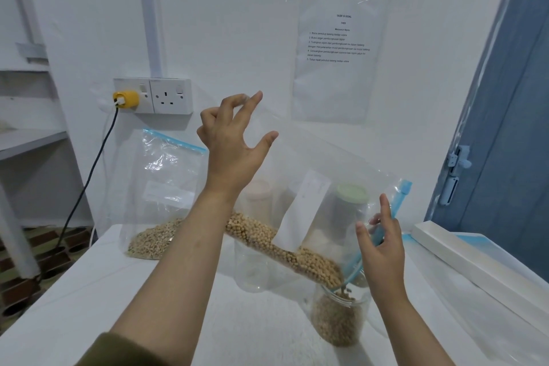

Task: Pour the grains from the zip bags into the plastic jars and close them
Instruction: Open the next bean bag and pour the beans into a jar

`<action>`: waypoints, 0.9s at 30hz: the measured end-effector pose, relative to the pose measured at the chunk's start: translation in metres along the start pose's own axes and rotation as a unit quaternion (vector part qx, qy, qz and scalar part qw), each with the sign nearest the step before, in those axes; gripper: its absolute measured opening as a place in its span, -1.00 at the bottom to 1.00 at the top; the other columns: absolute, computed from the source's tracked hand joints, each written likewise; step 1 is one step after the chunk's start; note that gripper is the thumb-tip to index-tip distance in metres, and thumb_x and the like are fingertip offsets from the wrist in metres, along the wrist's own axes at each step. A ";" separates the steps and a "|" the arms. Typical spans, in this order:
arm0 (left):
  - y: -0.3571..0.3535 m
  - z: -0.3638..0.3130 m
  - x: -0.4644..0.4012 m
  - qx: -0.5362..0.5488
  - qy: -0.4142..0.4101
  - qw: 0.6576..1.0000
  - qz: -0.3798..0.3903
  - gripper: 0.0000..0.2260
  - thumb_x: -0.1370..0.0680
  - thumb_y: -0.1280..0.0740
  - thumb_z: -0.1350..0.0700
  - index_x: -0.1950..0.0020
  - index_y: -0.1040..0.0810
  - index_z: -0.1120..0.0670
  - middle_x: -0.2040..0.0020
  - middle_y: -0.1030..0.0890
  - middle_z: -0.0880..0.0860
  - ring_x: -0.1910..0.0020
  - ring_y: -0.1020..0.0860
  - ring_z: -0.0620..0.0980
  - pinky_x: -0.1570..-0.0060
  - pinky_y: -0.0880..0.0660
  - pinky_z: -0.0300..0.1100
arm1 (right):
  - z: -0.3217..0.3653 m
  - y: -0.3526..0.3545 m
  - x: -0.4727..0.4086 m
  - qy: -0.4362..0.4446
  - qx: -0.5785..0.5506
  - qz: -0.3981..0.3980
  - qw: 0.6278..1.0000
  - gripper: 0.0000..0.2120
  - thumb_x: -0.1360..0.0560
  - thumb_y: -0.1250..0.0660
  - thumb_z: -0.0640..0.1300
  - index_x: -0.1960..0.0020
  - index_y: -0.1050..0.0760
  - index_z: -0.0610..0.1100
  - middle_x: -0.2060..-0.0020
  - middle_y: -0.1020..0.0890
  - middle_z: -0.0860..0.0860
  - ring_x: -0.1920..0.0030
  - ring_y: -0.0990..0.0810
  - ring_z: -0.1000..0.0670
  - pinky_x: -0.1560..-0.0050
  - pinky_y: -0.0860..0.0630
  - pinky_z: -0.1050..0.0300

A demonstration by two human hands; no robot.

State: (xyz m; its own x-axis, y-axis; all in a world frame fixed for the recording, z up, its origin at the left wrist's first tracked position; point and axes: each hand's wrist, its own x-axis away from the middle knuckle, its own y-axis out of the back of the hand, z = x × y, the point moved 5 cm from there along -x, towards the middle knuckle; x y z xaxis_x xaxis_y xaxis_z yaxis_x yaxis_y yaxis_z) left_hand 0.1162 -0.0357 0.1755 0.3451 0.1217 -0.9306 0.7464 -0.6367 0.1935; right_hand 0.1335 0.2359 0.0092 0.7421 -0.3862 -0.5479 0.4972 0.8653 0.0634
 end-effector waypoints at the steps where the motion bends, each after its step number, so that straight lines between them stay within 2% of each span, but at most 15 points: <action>1: 0.000 0.000 0.000 0.000 0.000 1.000 0.000 -0.45 -0.45 -0.44 -0.12 -0.41 -0.48 -0.06 -0.27 -0.47 -0.02 -0.21 -0.26 0.00 -0.14 -0.24 -0.06 | 0.000 0.000 0.000 -0.001 -0.001 0.000 1.000 -0.36 -0.59 -0.33 -0.19 -0.52 -0.19 0.26 0.08 -0.41 0.08 0.03 -0.45 0.19 -0.06 -0.39 0.33; 7: 0.000 -0.003 0.000 0.004 -0.004 1.000 -0.001 -0.46 -0.45 -0.46 -0.10 -0.42 -0.48 -0.05 -0.26 -0.47 -0.03 -0.20 -0.26 -0.01 -0.15 -0.24 -0.08 | -0.001 0.001 0.001 -0.004 0.006 -0.001 1.000 -0.37 -0.60 -0.32 -0.16 -0.52 -0.18 0.27 0.06 -0.41 0.07 0.02 -0.46 0.18 -0.09 -0.42 0.29; 13: 0.000 -0.005 -0.001 0.008 -0.002 1.000 0.002 -0.46 -0.45 -0.45 -0.11 -0.41 -0.48 -0.06 -0.27 -0.46 -0.05 -0.21 -0.27 0.00 -0.16 -0.23 -0.09 | 0.001 0.002 0.001 -0.003 0.009 -0.004 1.000 -0.38 -0.60 -0.32 -0.16 -0.50 -0.18 0.29 0.06 -0.41 0.06 0.03 -0.46 0.22 -0.03 -0.41 0.35; 20: 0.001 -0.006 -0.002 0.008 -0.006 1.000 0.002 -0.46 -0.46 -0.45 -0.10 -0.42 -0.48 -0.04 -0.27 -0.46 -0.03 -0.20 -0.26 -0.01 -0.16 -0.24 -0.08 | 0.001 0.002 0.000 -0.002 0.014 -0.003 1.000 -0.38 -0.59 -0.32 -0.15 -0.50 -0.17 0.30 0.06 -0.41 0.06 0.01 -0.47 0.19 -0.06 -0.41 0.32; 27: 0.002 -0.008 -0.003 0.005 -0.013 1.000 0.001 -0.46 -0.45 -0.45 -0.09 -0.41 -0.49 -0.03 -0.26 -0.47 -0.02 -0.20 -0.26 -0.02 -0.15 -0.22 -0.09 | -0.001 0.003 0.000 -0.006 0.025 -0.002 1.000 -0.37 -0.60 -0.32 -0.13 -0.53 -0.16 0.27 0.06 -0.41 0.07 -0.02 -0.48 0.10 -0.10 -0.44 0.21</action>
State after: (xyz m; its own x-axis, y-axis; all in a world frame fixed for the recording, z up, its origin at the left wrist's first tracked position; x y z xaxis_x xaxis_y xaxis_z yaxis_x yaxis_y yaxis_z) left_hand 0.1209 -0.0310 0.1808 0.3311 0.1009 -0.9382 0.7398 -0.6449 0.1917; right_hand 0.1345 0.2388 0.0085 0.7456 -0.3938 -0.5376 0.5220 0.8466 0.1038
